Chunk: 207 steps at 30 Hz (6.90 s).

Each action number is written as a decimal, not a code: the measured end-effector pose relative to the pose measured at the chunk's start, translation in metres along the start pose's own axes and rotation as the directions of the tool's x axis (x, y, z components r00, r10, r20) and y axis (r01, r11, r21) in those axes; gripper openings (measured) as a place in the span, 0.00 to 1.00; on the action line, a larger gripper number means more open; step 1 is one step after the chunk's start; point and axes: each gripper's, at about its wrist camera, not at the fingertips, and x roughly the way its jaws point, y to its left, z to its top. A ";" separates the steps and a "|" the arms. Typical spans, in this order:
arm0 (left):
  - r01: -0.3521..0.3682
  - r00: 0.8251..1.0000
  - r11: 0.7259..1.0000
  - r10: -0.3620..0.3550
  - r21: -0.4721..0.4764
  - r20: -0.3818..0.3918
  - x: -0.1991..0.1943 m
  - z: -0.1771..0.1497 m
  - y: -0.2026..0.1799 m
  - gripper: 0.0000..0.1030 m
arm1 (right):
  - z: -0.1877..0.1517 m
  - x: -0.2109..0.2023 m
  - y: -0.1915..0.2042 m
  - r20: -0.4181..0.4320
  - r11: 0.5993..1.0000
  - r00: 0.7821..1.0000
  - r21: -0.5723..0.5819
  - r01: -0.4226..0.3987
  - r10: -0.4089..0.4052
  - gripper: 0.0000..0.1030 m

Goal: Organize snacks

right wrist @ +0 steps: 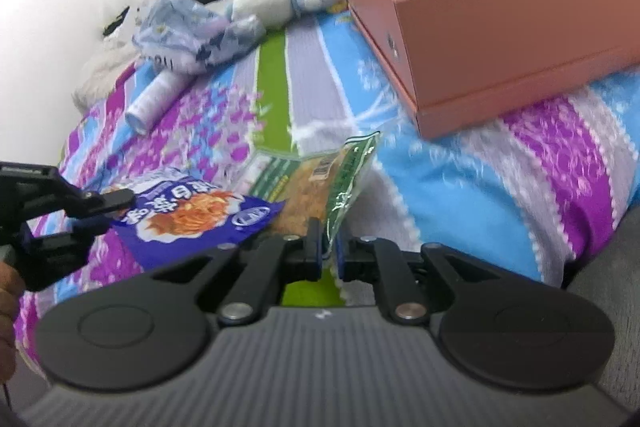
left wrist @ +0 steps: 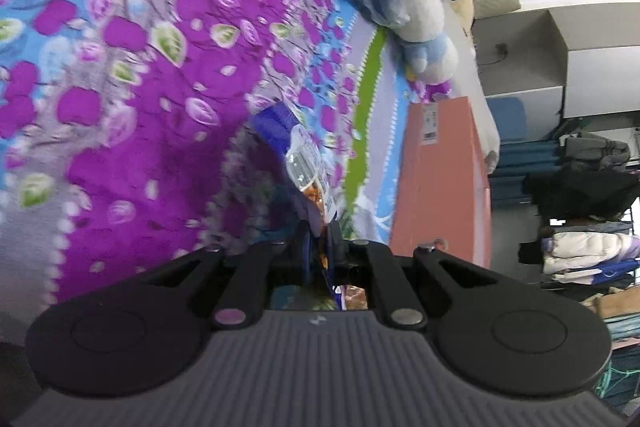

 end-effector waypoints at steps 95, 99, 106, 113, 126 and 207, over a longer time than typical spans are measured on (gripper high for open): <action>-0.609 0.793 0.764 0.586 0.212 0.165 0.041 -0.032 -0.059 0.64 | 0.027 0.081 0.021 -0.212 0.726 0.959 -0.627 -0.282 0.189 0.98; -0.591 0.806 0.778 0.568 0.213 0.164 0.031 -0.038 -0.059 0.64 | 0.030 0.073 0.028 -0.217 0.730 0.960 -0.626 -0.276 0.177 0.75; -0.571 0.820 0.790 0.537 0.224 0.198 0.009 -0.049 -0.070 0.64 | 0.042 0.057 0.029 -0.209 0.786 0.963 -0.562 -0.259 0.168 0.54; -0.556 0.831 0.772 0.508 0.309 0.226 0.008 -0.067 -0.094 0.64 | 0.051 0.037 0.019 -0.178 0.889 0.970 -0.399 -0.226 0.166 0.41; -0.473 0.881 0.777 0.425 0.416 0.208 0.034 -0.087 -0.144 0.64 | 0.076 -0.003 -0.006 -0.105 0.966 0.985 -0.204 -0.158 0.139 0.16; -0.176 0.984 0.639 0.087 0.749 0.158 0.106 -0.051 -0.401 0.88 | 0.246 -0.105 -0.098 0.241 0.998 0.969 -0.008 0.066 -0.062 0.68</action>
